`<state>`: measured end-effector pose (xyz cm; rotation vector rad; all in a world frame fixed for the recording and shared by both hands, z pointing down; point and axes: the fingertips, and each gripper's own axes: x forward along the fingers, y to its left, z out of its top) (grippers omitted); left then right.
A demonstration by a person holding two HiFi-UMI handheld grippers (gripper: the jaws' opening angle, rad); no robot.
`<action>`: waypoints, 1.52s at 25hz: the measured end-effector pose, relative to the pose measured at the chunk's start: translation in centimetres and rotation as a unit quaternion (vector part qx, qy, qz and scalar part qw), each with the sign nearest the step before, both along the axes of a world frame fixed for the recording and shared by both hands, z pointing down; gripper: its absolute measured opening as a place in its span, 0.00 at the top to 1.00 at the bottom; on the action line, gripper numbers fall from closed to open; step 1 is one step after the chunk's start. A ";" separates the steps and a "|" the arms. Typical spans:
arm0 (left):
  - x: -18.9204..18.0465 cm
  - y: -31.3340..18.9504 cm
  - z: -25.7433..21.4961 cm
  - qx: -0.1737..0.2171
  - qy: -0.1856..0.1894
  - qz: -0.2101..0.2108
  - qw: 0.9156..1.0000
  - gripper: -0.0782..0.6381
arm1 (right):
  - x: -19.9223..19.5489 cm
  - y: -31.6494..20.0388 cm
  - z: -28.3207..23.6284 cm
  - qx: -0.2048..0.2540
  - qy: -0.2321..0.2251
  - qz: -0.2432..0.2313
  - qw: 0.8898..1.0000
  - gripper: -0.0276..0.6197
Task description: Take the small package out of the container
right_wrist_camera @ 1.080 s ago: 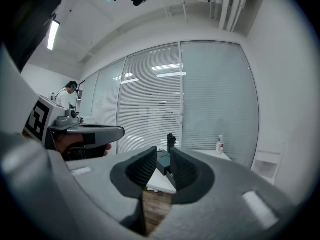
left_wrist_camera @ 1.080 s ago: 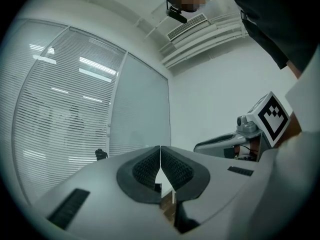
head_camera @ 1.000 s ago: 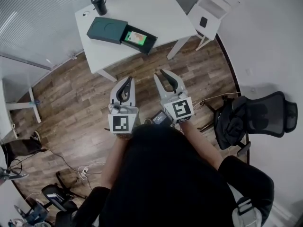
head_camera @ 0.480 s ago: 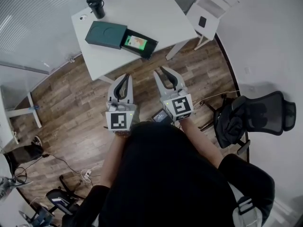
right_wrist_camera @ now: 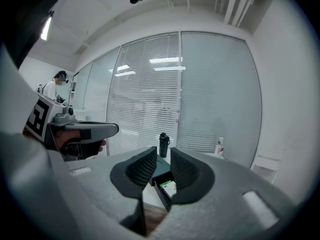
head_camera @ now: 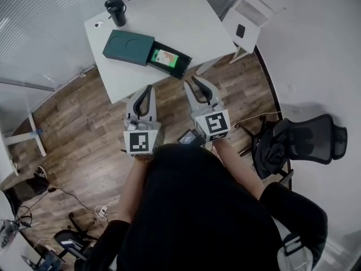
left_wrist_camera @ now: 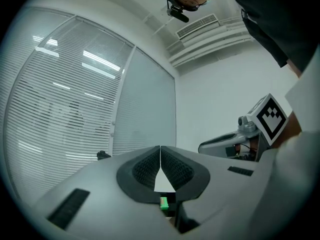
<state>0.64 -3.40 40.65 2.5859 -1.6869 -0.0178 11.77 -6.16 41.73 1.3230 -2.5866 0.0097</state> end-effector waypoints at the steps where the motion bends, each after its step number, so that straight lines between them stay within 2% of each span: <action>1: -0.4 -0.5 0.0 0.000 0.002 -0.001 1.000 0.88 | -0.3 -0.6 -0.1 0.001 0.002 -0.001 1.000 0.84; 11: -4.6 -6.3 -0.3 0.015 0.016 -0.006 1.000 0.88 | -2.8 -7.2 -0.4 0.015 0.010 0.017 1.000 0.84; 17: -5.8 -9.0 -1.1 0.035 0.006 0.011 0.999 0.88 | 0.0 -10.8 -1.1 0.042 0.013 0.074 0.996 0.84; 23: -6.2 -11.1 -1.3 0.041 -0.006 0.023 0.999 0.88 | 3.3 -12.9 -0.3 0.041 0.019 0.120 0.992 0.84; 26: -6.2 -12.2 -1.5 0.053 -0.019 0.032 0.998 0.88 | 3.3 -14.1 -0.3 0.051 0.021 0.119 0.991 0.84; 28: -6.3 -12.5 -1.7 0.060 -0.014 0.033 0.998 0.88 | 3.0 -14.5 0.0 0.052 0.023 0.116 0.992 0.84; 38: -7.1 -11.6 -0.2 0.035 -0.013 0.034 0.999 0.88 | 1.1 -14.7 2.7 0.033 0.058 0.085 0.994 0.84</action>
